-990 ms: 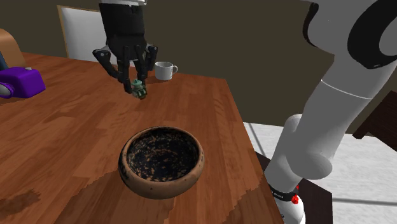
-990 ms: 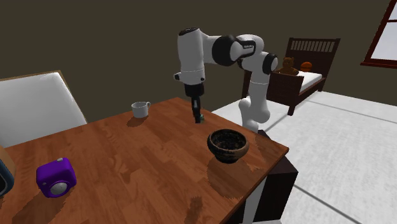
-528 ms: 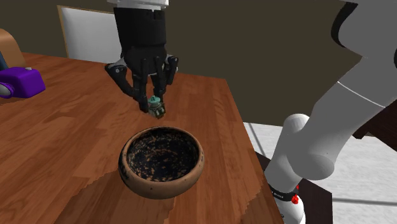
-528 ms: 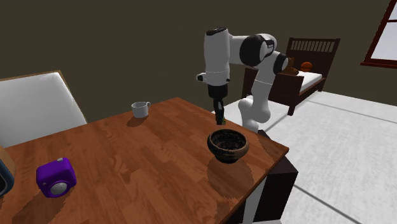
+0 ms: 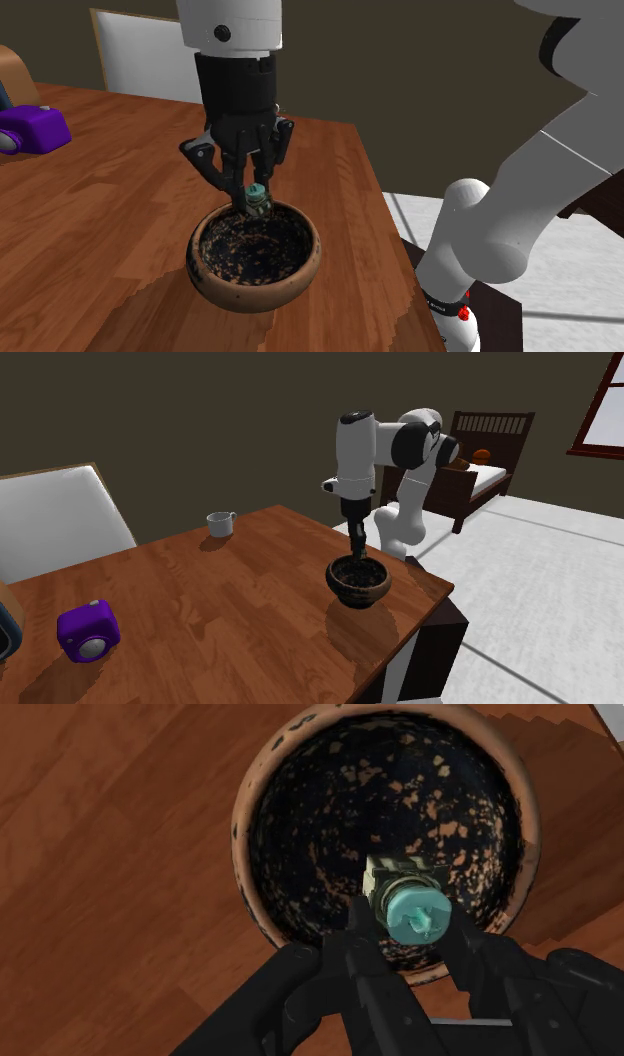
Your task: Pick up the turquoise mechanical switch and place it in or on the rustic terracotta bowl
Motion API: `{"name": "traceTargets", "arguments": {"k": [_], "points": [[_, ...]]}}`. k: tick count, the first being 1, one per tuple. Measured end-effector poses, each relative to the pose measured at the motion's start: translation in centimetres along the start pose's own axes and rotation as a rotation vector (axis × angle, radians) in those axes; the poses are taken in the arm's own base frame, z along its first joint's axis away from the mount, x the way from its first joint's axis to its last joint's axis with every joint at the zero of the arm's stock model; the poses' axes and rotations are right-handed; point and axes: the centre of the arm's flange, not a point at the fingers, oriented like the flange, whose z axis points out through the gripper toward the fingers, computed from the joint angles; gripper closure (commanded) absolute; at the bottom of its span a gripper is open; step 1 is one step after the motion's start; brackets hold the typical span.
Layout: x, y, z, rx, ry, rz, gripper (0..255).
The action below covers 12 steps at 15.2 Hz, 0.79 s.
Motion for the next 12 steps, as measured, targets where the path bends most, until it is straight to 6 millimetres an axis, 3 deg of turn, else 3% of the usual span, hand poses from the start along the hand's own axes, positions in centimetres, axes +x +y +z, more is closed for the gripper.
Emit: {"name": "traceTargets", "arguments": {"k": [7, 12], "points": [[0.4, -0.1, 3.6, 0.000, 0.000, 0.000, 255], [0.4, -0.1, 4.1, 0.000, 0.000, 0.000, 255]]}}
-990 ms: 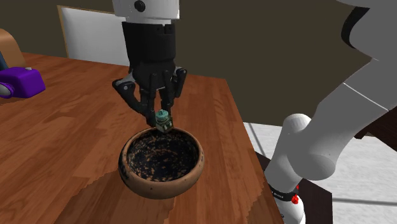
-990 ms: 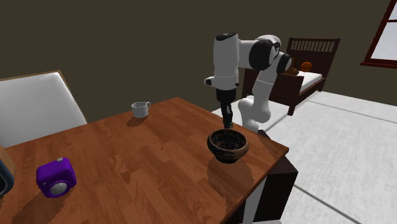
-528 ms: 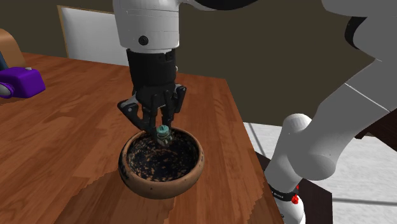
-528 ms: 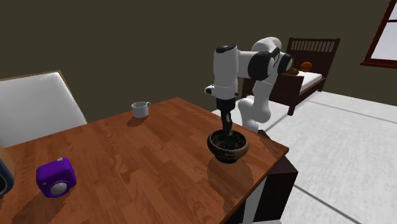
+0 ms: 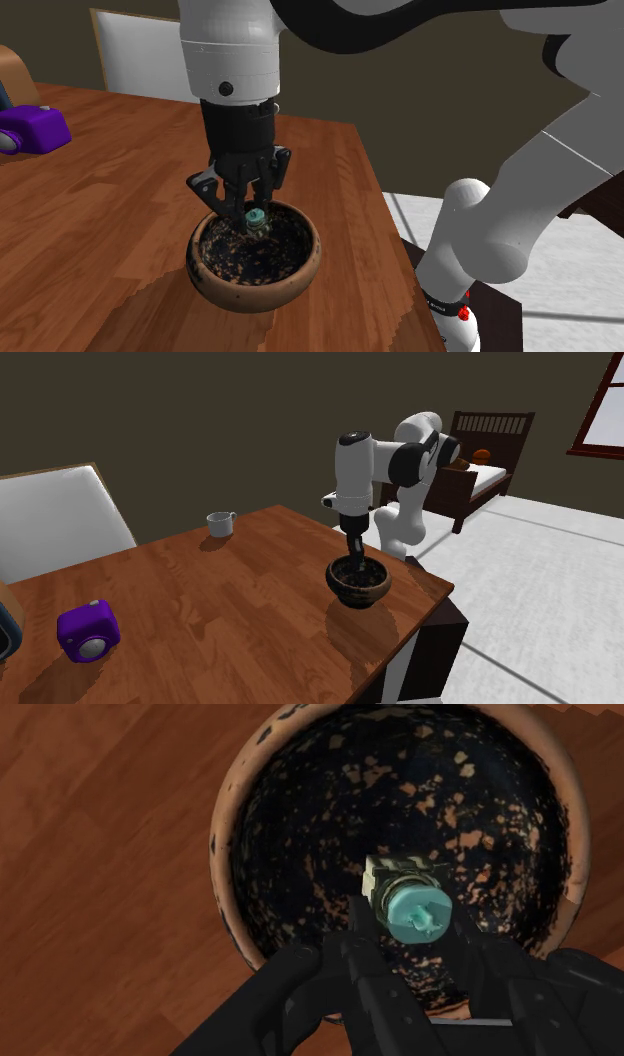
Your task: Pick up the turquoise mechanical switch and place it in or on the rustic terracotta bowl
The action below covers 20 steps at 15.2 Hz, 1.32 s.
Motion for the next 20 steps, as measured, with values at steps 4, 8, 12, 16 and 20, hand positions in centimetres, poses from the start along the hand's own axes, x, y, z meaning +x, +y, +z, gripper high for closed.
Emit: {"name": "traceTargets", "arguments": {"k": [4, 8, 12, 16, 20], "points": [[0.0, 0.0, 0.0, 0.000, 0.000, 0.000, 0], [0.0, 0.0, 0.0, 0.000, 0.000, 0.000, 0], [0.3, 0.0, -2.9, 0.001, 0.001, 0.000, 0], [0.0, 0.0, -4.8, 0.000, 0.000, 0.000, 0], [0.0, 0.0, -5.0, 0.000, 0.000, 0.000, 0]]}}
